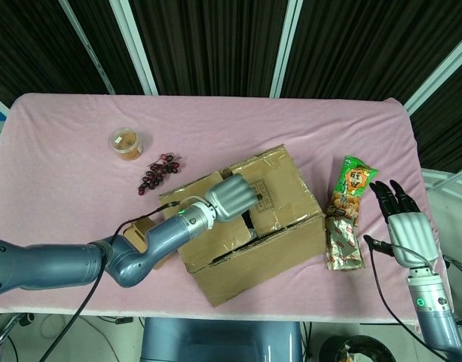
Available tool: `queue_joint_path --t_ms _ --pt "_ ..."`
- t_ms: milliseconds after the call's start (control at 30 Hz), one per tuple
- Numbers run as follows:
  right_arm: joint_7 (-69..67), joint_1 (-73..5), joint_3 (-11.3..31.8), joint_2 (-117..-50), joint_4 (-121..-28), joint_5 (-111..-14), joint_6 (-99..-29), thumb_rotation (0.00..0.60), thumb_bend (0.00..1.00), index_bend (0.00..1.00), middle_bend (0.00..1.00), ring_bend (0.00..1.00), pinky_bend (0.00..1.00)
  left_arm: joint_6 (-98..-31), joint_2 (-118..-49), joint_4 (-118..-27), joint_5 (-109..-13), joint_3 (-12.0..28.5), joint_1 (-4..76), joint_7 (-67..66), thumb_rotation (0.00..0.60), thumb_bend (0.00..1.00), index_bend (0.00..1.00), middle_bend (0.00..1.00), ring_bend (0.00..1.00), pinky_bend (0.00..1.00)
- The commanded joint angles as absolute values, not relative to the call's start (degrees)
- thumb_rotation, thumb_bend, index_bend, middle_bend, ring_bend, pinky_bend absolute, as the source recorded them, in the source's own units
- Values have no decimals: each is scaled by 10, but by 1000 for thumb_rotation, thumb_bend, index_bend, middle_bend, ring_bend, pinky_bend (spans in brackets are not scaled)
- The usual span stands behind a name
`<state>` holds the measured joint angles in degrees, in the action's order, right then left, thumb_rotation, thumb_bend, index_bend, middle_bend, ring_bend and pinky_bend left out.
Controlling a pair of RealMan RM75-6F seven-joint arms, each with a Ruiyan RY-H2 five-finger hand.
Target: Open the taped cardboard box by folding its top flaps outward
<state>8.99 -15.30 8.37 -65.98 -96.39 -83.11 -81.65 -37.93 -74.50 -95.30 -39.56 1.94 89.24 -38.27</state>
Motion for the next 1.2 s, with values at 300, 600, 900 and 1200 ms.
queue_joint_path --t_ms 300,600,900,1200 --pt "88 -152 84 -659 -970 -832 -816 600 220 69 118 0 223 -360 -629 -1045 -366 37 906 -344 600 1000 313 586 465 533" --pt "90 -151 85 -659 -972 -834 -816 600 221 69 118 0 223 -307 -506 -1129 -335 46 903 -276 600 1000 309 582 464 533" --pt "95 -151 82 -662 -975 -836 -813 600 221 69 118 0 223 -259 -394 -1200 -372 62 868 -207 600 1000 308 580 464 533" --pt "95 -150 85 -659 -980 -837 -815 600 221 69 118 0 223 -250 -286 -1273 -480 103 769 -129 600 1000 307 579 464 532"
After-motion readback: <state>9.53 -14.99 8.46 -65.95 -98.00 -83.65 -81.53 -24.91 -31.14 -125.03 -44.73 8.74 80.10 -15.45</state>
